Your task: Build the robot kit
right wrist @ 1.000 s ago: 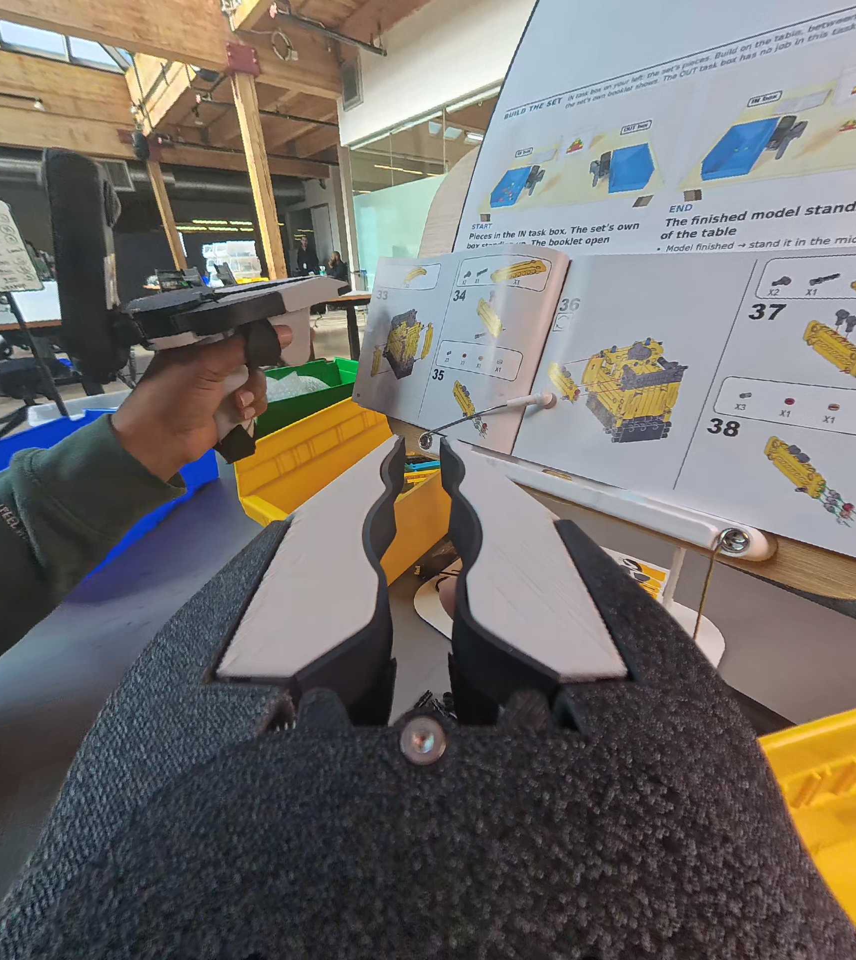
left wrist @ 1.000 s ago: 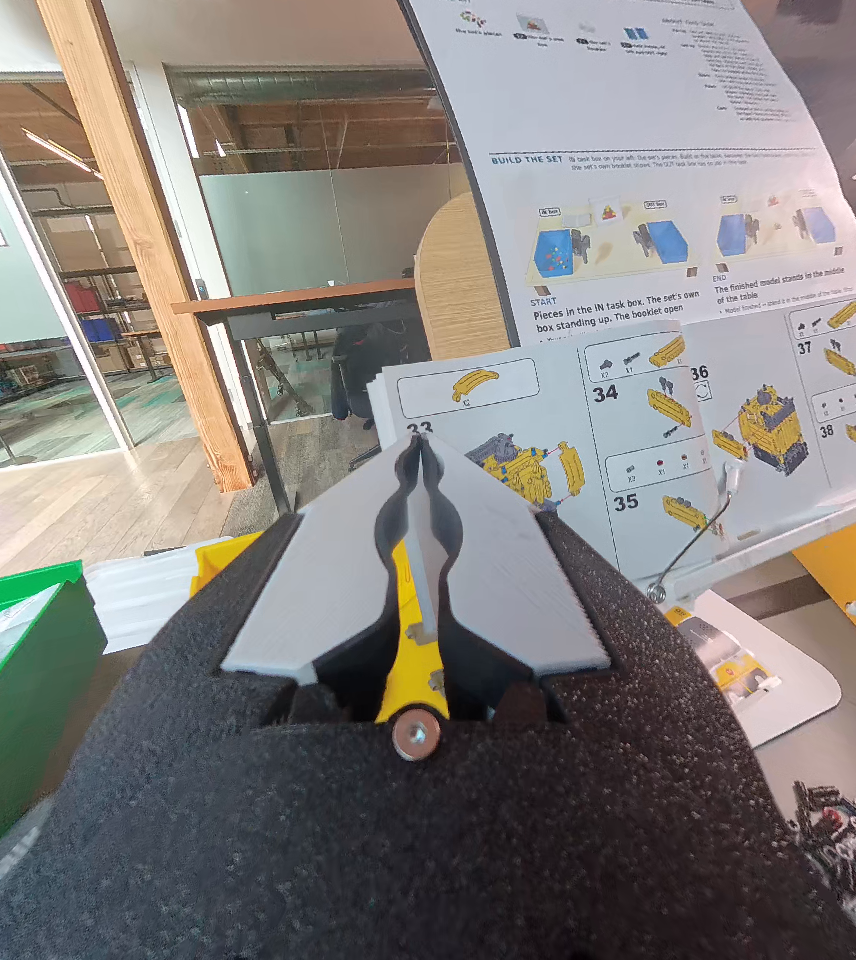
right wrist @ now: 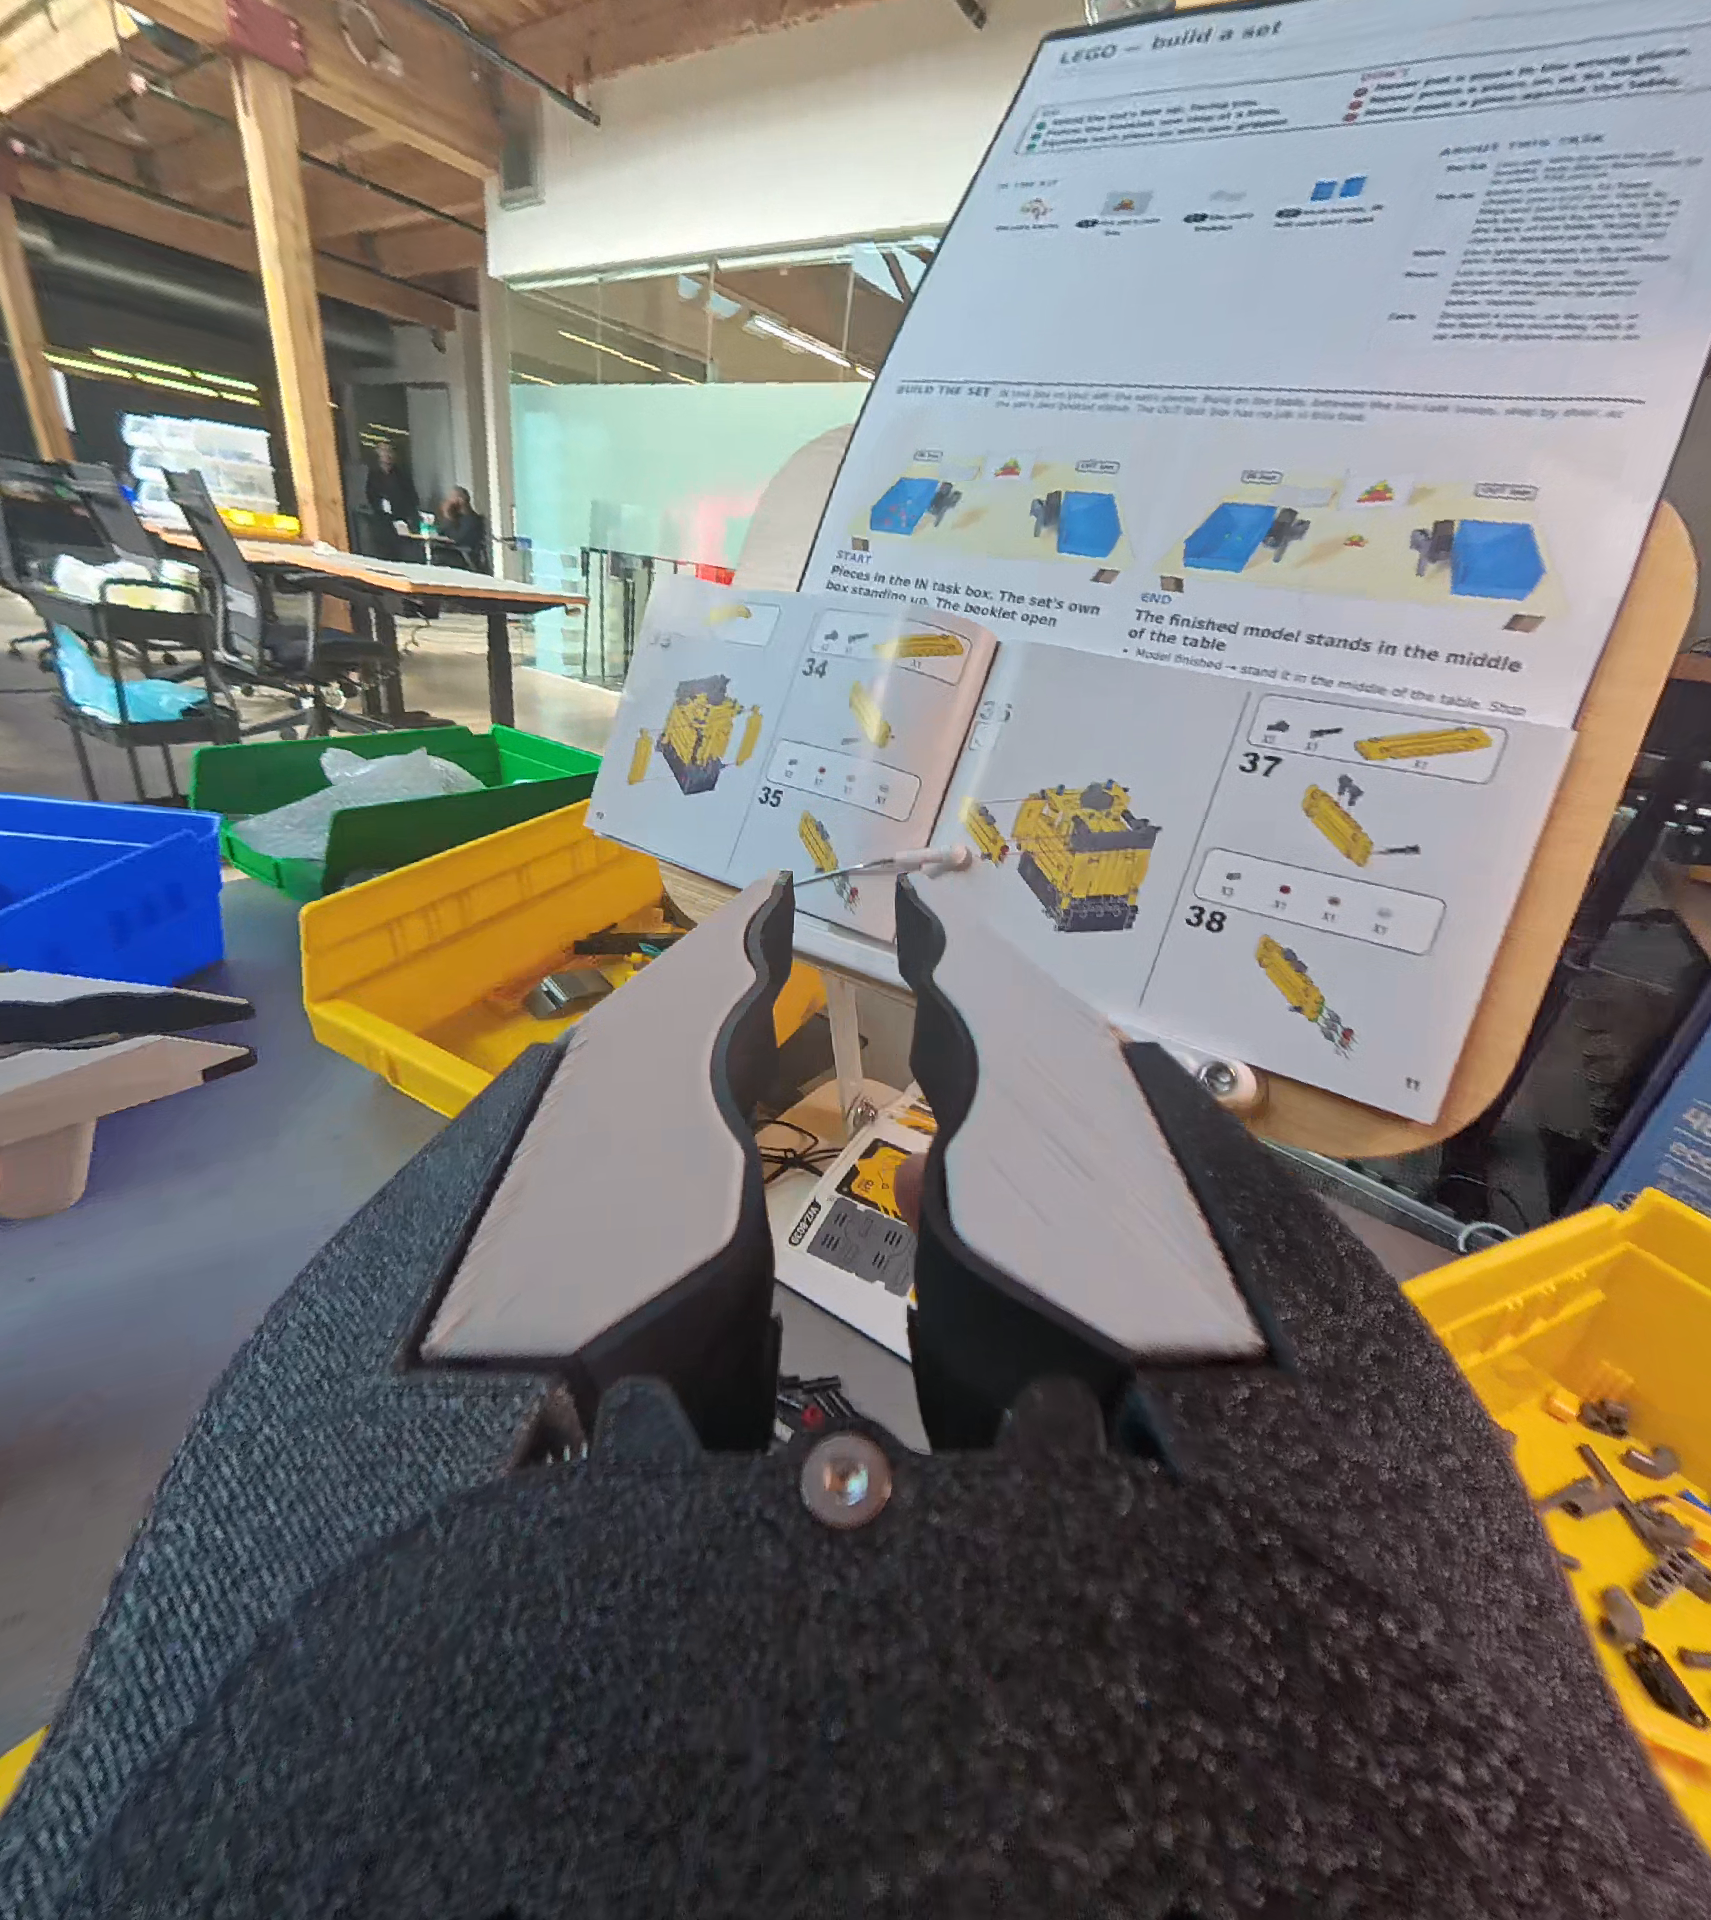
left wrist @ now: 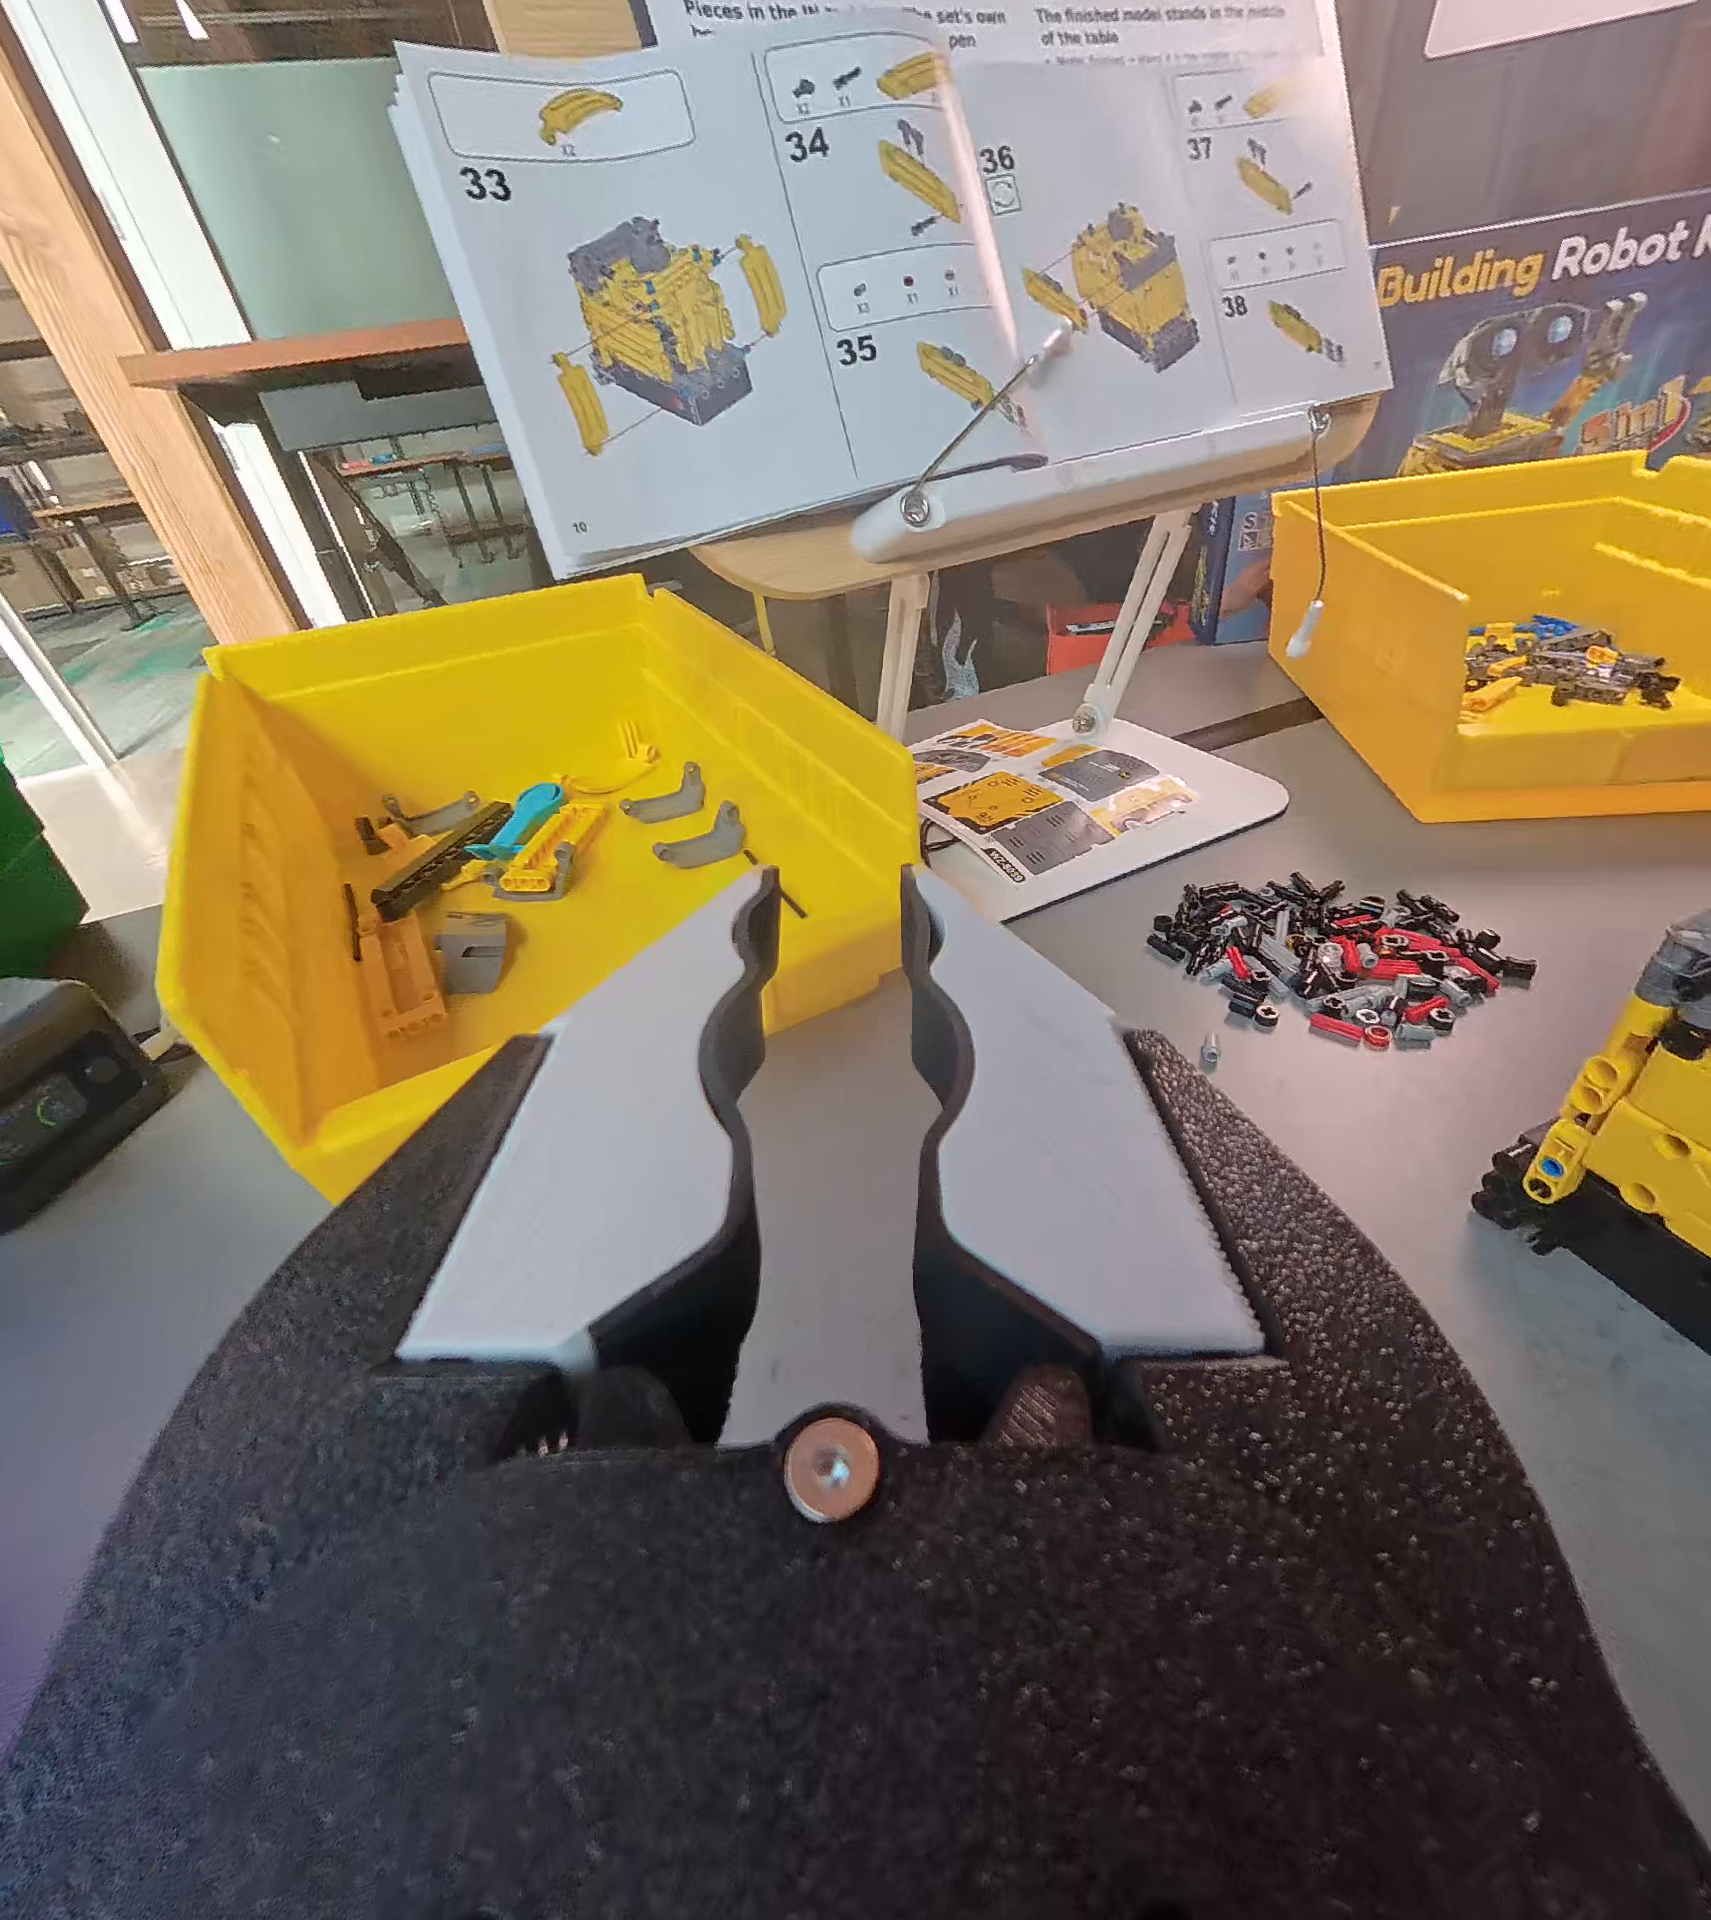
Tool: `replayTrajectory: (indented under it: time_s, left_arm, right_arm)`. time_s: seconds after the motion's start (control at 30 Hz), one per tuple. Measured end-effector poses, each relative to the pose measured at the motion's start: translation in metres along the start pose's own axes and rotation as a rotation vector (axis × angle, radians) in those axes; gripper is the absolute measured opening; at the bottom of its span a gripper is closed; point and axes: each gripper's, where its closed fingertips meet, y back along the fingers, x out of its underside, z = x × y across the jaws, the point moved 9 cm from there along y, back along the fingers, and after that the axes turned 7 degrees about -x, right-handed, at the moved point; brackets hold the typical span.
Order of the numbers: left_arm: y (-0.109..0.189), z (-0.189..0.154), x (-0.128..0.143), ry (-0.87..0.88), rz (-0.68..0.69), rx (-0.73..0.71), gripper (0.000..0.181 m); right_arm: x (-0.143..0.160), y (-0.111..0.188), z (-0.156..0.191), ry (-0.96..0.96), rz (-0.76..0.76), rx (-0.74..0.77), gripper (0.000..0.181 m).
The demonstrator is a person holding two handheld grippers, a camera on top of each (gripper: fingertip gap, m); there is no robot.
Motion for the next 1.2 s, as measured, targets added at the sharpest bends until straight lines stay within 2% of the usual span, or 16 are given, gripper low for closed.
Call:
replayTrajectory:
  time_s: [0.2,0.33,0.43,0.57,0.77,0.87,1.03,1.2]
  left_arm:
    - [-0.002,-0.001,0.004,0.008,0.017,0.020,0.022]
    - [-0.004,0.008,0.008,0.018,0.031,-0.008,0.022]
    - [-0.010,0.012,0.014,0.016,0.060,-0.027,0.022]
    - [-0.024,0.020,0.015,0.010,0.077,-0.069,0.022]
    - [-0.092,0.051,-0.014,0.099,0.145,-0.053,0.022]
    - [-0.132,0.069,-0.021,0.035,0.147,-0.091,0.023]
    - [-0.192,0.092,-0.014,-0.040,0.315,-0.101,0.032]
    - [-0.231,0.107,0.004,-0.152,0.446,-0.073,0.037]
  right_arm:
    - [0.042,0.050,0.011,-0.030,0.063,0.040,0.033]
    - [0.064,0.082,0.026,-0.080,0.046,0.034,0.043]
    - [0.074,0.093,0.033,-0.117,0.045,0.034,0.046]
    - [0.072,0.093,0.030,-0.147,0.032,0.001,0.050]
    - [0.072,0.095,0.032,-0.180,0.025,-0.029,0.049]
    - [0.069,0.097,0.035,-0.134,0.028,-0.028,0.046]
    - [0.068,0.098,0.036,-0.090,0.029,-0.027,0.043]
    - [0.070,0.098,0.032,-0.100,0.037,-0.027,0.041]
